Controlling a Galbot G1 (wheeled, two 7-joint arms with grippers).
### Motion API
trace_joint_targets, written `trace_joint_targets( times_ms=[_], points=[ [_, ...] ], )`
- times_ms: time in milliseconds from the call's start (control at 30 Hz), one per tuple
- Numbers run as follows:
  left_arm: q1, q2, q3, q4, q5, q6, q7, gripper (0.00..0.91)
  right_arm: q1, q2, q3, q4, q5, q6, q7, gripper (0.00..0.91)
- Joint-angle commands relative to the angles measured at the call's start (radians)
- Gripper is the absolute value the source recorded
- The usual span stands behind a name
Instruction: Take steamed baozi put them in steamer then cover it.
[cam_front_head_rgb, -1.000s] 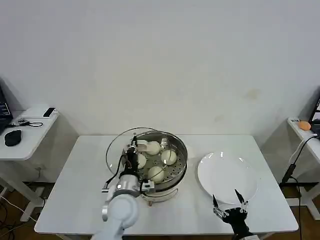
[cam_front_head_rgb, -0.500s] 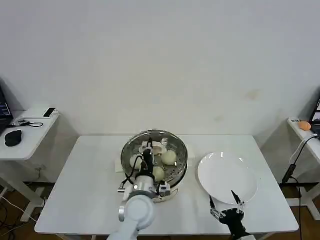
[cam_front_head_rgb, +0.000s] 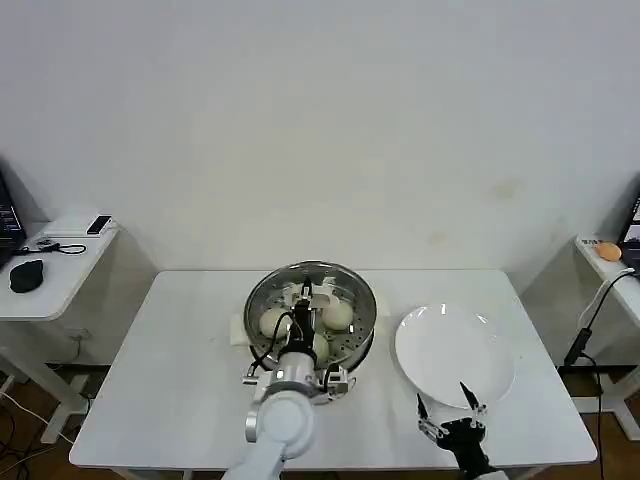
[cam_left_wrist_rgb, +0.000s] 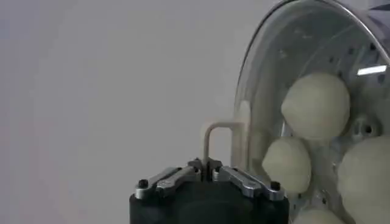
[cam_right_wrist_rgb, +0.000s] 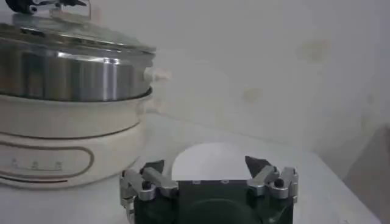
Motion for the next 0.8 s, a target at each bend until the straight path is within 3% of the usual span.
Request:
trace_joint_targets(
  times_ms=[33,567,600,633,800],
  points=[
    [0.007,-0.004,0.009,0.001,0.013,-0.001,0.005,0.0,0.0,0.0,-0.005,0.001,-0.001,0.0,-0.001,0.907],
    [-0.007,-0.009,-0.003,0.021,0.009,-0.006,0.009,0.0,-0.003,0.001,-0.014,-0.001,-0.004,0.001,-0.003,0.907],
    [-0.003,-0.011,-0.003,0.017,0.004,-0.007,0.008,0.101,-0.003,0.0,-0.015,0.0,-0.004,0.001,-0.003,0.907],
    [-0.002,-0.01,-0.002,0.013,0.003,-0.007,0.009,0.907,-0.004,0.001,-0.015,0.0,-0.005,0.001,-0.003,0.907],
    [0.012,-0.004,0.001,-0.021,-0.012,-0.007,0.014,0.907,-0.001,0.0,-0.016,0.0,-0.005,0.0,-0.004,0.907]
  ],
)
